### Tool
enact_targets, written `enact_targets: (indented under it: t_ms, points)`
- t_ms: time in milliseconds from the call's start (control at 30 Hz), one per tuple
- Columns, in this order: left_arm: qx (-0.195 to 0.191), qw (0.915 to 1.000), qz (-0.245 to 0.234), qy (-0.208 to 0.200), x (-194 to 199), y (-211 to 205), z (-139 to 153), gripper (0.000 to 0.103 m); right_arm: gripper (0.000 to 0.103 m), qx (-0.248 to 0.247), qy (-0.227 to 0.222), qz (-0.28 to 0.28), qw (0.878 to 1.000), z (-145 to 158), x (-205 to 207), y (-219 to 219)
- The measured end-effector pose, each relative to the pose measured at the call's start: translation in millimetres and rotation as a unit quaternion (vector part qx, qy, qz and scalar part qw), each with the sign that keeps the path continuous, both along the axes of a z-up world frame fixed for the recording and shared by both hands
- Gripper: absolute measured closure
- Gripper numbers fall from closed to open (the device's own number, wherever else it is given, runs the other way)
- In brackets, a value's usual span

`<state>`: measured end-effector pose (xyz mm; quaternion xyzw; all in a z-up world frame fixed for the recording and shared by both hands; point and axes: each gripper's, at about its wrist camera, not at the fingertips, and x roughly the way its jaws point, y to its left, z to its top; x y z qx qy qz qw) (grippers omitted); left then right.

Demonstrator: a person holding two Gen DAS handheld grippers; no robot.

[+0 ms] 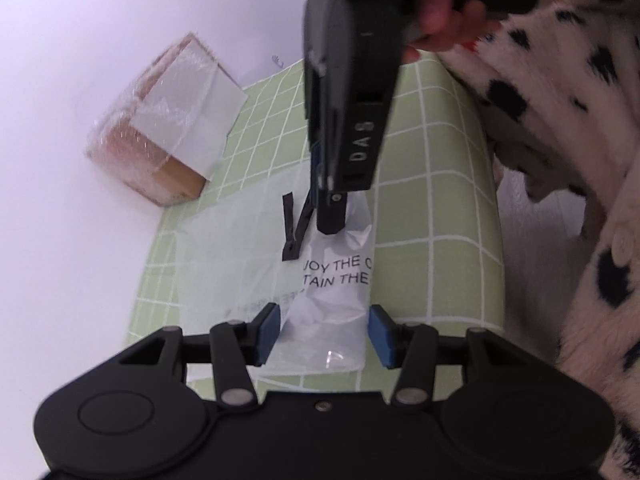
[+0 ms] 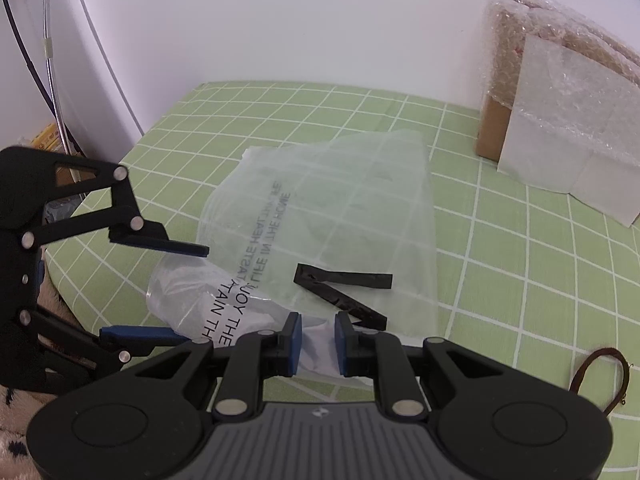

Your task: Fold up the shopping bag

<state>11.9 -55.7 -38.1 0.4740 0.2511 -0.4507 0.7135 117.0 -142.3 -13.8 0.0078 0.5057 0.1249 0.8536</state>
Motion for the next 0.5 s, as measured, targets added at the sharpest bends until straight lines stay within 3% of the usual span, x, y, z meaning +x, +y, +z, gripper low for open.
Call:
enact_targets:
  t_ms: [133,200,333,500]
  points:
    - [-0.018,0.9939,0.050,0.097,27.2,3.8,6.3,0.063,0.084,-0.001,0.005,0.000,1.000,0.5,1.1,0.7]
    - [-0.038,0.9835,0.077,0.159,43.7,10.0,6.6,0.068,0.084,0.001,0.009,-0.001,1.000,0.6,1.8,0.1]
    - [-0.087,0.9591,0.116,0.243,64.1,24.8,5.3,0.070,0.084,0.010,0.024,-0.008,1.000,0.7,5.2,-3.3]
    - [-0.161,0.9116,0.175,0.335,81.6,47.8,-2.1,0.070,0.090,0.022,0.045,-0.017,0.999,0.6,9.1,-8.9]
